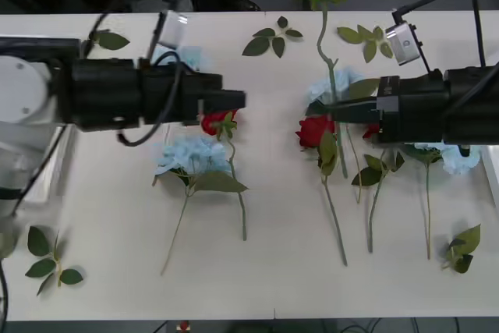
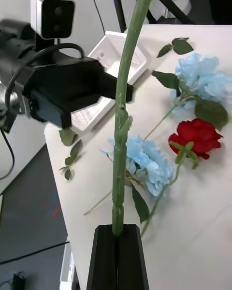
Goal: Place the red flowers into the right box and the blue flowers into the left box. If a person shows an open palm, hand one flower to the person first, then continue sorting.
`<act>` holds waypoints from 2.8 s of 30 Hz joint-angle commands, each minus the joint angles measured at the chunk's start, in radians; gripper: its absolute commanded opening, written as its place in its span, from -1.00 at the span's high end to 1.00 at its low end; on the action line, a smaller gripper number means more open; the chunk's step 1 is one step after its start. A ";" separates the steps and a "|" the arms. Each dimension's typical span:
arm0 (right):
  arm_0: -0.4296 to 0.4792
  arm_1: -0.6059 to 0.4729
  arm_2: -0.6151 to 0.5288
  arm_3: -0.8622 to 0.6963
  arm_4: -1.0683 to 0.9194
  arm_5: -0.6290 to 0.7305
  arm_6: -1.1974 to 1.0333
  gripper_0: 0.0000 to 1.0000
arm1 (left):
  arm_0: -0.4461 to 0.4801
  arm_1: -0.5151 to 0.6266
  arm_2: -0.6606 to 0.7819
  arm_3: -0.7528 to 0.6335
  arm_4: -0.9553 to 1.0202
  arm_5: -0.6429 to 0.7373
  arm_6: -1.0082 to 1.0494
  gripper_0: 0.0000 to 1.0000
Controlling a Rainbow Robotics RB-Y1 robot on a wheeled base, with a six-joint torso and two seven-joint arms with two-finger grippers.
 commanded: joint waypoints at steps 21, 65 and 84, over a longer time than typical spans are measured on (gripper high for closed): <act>0.133 -0.281 -0.485 -0.016 0.507 0.341 -0.335 1.00 | -0.174 -0.101 0.263 0.233 -1.043 0.187 0.097 -0.90; 0.100 -0.344 -0.111 0.601 0.867 -0.306 -0.390 -0.94 | -0.171 -0.254 0.013 0.555 -1.200 -0.215 0.112 1.00; 0.074 -0.209 -0.129 0.200 0.712 0.146 -0.381 -0.98 | -0.327 -0.016 0.386 0.198 -1.149 0.281 0.157 1.00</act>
